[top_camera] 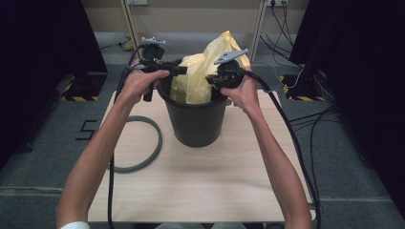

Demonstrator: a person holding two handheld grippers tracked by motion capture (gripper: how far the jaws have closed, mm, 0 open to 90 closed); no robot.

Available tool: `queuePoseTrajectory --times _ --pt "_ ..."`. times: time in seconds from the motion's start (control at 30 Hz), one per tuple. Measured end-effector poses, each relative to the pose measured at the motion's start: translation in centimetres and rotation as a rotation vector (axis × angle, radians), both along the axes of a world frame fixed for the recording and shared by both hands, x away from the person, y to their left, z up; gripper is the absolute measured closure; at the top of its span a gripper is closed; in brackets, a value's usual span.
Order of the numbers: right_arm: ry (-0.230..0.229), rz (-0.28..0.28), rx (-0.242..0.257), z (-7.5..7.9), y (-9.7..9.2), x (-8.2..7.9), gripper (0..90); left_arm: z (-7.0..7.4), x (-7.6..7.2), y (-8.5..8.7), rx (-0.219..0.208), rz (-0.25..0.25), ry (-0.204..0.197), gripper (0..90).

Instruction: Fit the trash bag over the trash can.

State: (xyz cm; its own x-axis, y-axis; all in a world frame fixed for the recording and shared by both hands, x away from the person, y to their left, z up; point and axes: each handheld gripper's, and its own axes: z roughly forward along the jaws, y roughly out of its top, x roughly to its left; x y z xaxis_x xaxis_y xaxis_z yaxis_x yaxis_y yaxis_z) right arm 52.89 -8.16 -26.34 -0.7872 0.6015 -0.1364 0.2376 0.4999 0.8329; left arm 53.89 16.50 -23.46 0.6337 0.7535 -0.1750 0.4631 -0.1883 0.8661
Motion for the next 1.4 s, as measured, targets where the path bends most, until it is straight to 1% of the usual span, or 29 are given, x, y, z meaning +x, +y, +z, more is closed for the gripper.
queuePoseTrajectory --times 0.07,0.1,0.17,0.2,0.3,0.33,0.37,0.4,0.47,0.5,0.53,0.57,0.63,0.67,0.77,0.83,0.93,1.0,1.1,1.23,1.3,1.4 --pt "0.011 0.028 0.0 -0.3 0.6 -0.3 89.8 0.1 0.2 -0.5 -0.03 -0.008 0.011 43.0" --pt "0.013 0.038 -0.009 -0.4 1.0 -0.5 89.8 0.1 0.3 -0.8 -0.037 -0.015 0.017 41.7" --pt "0.008 0.058 -0.025 -0.6 1.4 -0.9 89.9 0.1 0.6 -1.6 -0.027 -0.01 0.022 38.7" --pt "0.014 0.063 -0.023 -0.6 1.4 -1.0 89.9 -0.1 0.8 -2.1 -0.018 -0.008 0.025 38.3" --pt "0.018 0.09 -0.022 -0.6 1.6 -1.4 89.9 -0.5 1.4 -3.2 -0.013 -0.01 0.04 36.8" --pt "0.019 0.104 -0.012 -0.5 1.7 -1.6 89.9 -0.6 1.5 -3.4 -0.013 -0.015 0.043 38.0" --pt "0.02 0.112 -0.006 -0.5 1.7 -1.7 89.9 -0.8 1.7 -3.8 -0.007 -0.031 0.036 41.7" --pt "0.022 0.121 0.003 -0.4 1.8 -1.8 89.8 -0.9 1.7 -4.0 -0.004 -0.033 0.022 55.2" --pt "0.023 0.119 0.004 -0.3 1.9 -1.9 89.0 -1.0 1.6 -4.3 0.05 -0.033 -0.004 78.4" --pt "0.031 0.113 0.011 -0.3 1.8 -1.9 85.4 -1.1 1.5 -4.2 0.069 -0.036 -0.005 84.5" --pt "0.04 0.106 0.026 -0.2 1.7 -1.9 80.8 -1.1 1.5 -4.2 0.088 -0.041 -0.004 86.3" --pt "0.044 0.098 0.039 -0.2 1.6 -1.9 75.2 -1.2 1.3 -3.8 0.12 -0.04 -0.005 87.7" --pt "0.032 0.082 0.057 0.4 1.1 -2.0 64.8 -1.3 1.0 -3.0 0.145 -0.025 -0.01 88.0" --pt "0.014 0.067 0.075 0.9 0.7 -2.1 61.5 -1.3 1.0 -2.7 0.15 -0.023 -0.009 88.0" --pt "-0.016 0.04 0.115 2.1 -0.1 -2.6 55.3 -1.5 0.7 -1.2 0.165 -0.018 -0.006 87.6" --pt "-0.036 0.017 0.142 3.1 -0.9 -2.9 53.4 -1.8 0.5 -0.5 0.164 -0.011 -0.003 87.1" --pt "-0.058 -0.039 0.155 4.3 -2.0 -2.7 50.2 -2.2 0.3 1.1 0.161 0.001 0.002 86.4" --pt "-0.052 -0.048 0.161 4.8 -2.4 -2.5 50.0 -2.3 0.2 1.9 0.161 0.006 0.003 85.7" --pt "-0.031 -0.037 0.147 4.6 -2.3 -2.1 49.4 -2.4 0.1 2.7 0.151 0.009 0.003 85.3" --pt "0.003 0.007 0.123 3.3 -0.8 -1.8 49.1 -2.4 -0.1 3.4 0.147 0.006 0.004 84.8" --pt "0.018 0.024 0.114 2.7 0.1 -1.5 47.3 -2.5 -0.2 3.6 0.144 0.005 0.007 84.1" --pt "0.026 0.024 0.086 1.9 1.7 -1.1 44.0 -2.6 -0.4 3.8 0.136 -0.008 0.014 83.0"
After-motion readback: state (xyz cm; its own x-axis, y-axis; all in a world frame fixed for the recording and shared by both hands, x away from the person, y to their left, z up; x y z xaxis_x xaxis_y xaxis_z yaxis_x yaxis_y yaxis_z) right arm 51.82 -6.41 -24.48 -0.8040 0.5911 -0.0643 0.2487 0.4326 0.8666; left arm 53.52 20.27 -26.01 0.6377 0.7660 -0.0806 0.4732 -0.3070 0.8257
